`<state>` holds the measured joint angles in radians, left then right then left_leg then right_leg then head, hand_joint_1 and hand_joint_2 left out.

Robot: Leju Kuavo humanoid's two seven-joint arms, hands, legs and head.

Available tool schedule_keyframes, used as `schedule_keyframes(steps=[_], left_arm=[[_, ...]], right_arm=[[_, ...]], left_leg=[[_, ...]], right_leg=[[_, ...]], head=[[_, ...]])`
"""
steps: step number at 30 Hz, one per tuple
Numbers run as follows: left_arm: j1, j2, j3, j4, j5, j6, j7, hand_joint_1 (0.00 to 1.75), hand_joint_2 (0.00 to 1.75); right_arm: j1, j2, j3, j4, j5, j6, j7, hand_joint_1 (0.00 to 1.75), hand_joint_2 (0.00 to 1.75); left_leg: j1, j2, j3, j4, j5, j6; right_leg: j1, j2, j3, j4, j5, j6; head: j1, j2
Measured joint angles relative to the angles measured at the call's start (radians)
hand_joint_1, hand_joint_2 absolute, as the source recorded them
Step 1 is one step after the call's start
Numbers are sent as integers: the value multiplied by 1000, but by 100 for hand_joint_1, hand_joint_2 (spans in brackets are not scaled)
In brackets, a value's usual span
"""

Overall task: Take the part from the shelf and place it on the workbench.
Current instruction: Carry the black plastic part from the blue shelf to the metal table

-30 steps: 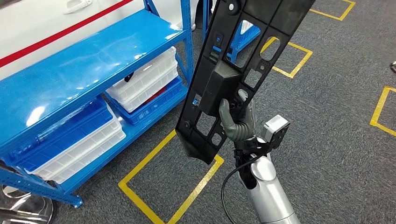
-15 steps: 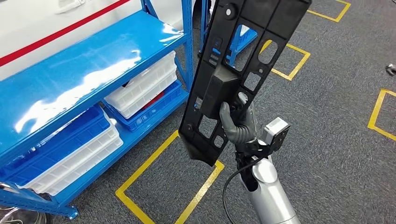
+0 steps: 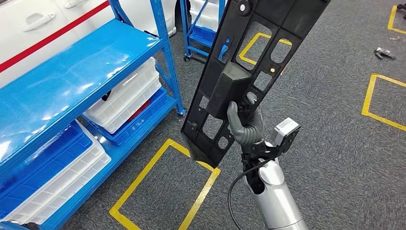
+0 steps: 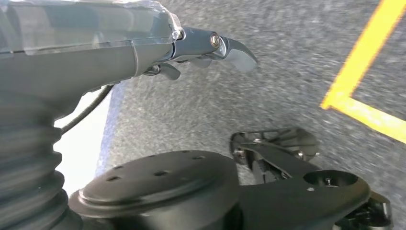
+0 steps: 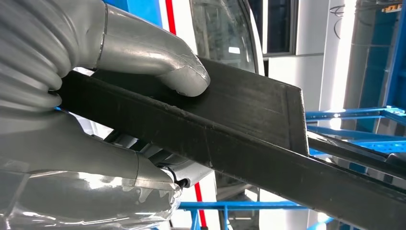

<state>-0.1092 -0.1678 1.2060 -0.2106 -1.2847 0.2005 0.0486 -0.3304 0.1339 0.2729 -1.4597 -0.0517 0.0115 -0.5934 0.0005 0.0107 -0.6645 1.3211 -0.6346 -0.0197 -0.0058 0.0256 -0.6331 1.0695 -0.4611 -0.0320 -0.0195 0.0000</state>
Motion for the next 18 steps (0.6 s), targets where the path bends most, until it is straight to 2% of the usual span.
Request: schedule_keyframes(steps=[1,2,4,5,6,8,9,11,13,14,15,16,17,18], left_arm=[[-2,0,0,0,-1,0,1,0,175],[-2,0,0,0,-1,1,2,0,175],[2,2,0,0,-2,3,4,0,175],[4,3,0,0,-2,4,4,0,175],[5,4,-1,0,-3,4,3,0,175],[3,4,-2,0,-5,4,3,0,175],[2,3,-4,0,-7,4,3,0,175],[4,2,-8,0,-10,3,2,0,175],[8,1,-10,0,-10,1,2,0,175],[10,1,-11,0,-10,-1,2,0,175],[11,1,-12,0,-11,-2,2,0,175],[12,1,-13,0,-11,-4,2,0,175],[12,1,-14,0,-12,-6,2,0,175],[12,1,-15,0,-13,-7,3,0,175]], right_arm=[[-1,2,0,0,-3,3,0,175,175],[-3,5,1,0,-5,6,-1,175,175],[-9,12,1,-1,-11,8,-3,175,175],[-13,15,2,-2,-13,8,-5,175,175],[-15,17,2,-4,-14,7,-6,175,175],[-16,19,2,-8,-15,2,-8,175,175],[-15,19,2,-13,-15,-3,-9,175,175],[-16,19,2,-25,-15,-13,-12,175,175],[-14,18,2,-37,-12,-23,-14,175,175],[-10,18,2,-42,-10,-29,-14,175,175],[-4,18,2,-49,-7,-35,-12,175,175],[2,17,0,-56,-5,-42,-10,175,175],[7,17,-1,-64,-3,-47,-9,175,175],[9,17,-2,-74,-2,-50,-7,175,175]], left_leg=[[0,-2,3,-20,29,5],[-1,-9,22,-74,72,12],[-5,-45,68,-199,143,28],[-7,-60,83,-239,160,34],[-9,-69,89,-258,162,38],[-11,-58,97,-283,162,41],[-10,-49,103,-299,165,42],[-4,-28,116,-328,176,46],[-4,-8,120,-336,180,50],[-5,3,119,-335,180,51],[-5,13,119,-334,179,51],[-5,23,118,-332,177,50],[-4,33,119,-330,175,48],[-5,42,119,-326,172,44]], right_leg=[[2,10,4,0,-1,-1],[4,21,8,0,-1,-1],[2,43,11,-2,0,1],[-1,51,9,-3,2,5],[-5,59,4,-4,5,10],[-7,73,-4,-10,14,24],[-6,68,-5,-10,15,30],[0,33,-25,31,-13,38],[0,-5,-77,140,-72,44],[-3,-12,-103,195,-93,48],[-6,-16,-119,227,-100,51],[-8,-20,-116,222,-87,54],[-10,-26,-93,181,-61,56],[-11,-42,-56,111,-30,57]], head=[[0,0],[0,0],[1,0],[1,0],[1,0],[-1,0],[-1,0],[0,0],[1,0],[1,0],[2,0],[2,0],[2,0],[2,0]])
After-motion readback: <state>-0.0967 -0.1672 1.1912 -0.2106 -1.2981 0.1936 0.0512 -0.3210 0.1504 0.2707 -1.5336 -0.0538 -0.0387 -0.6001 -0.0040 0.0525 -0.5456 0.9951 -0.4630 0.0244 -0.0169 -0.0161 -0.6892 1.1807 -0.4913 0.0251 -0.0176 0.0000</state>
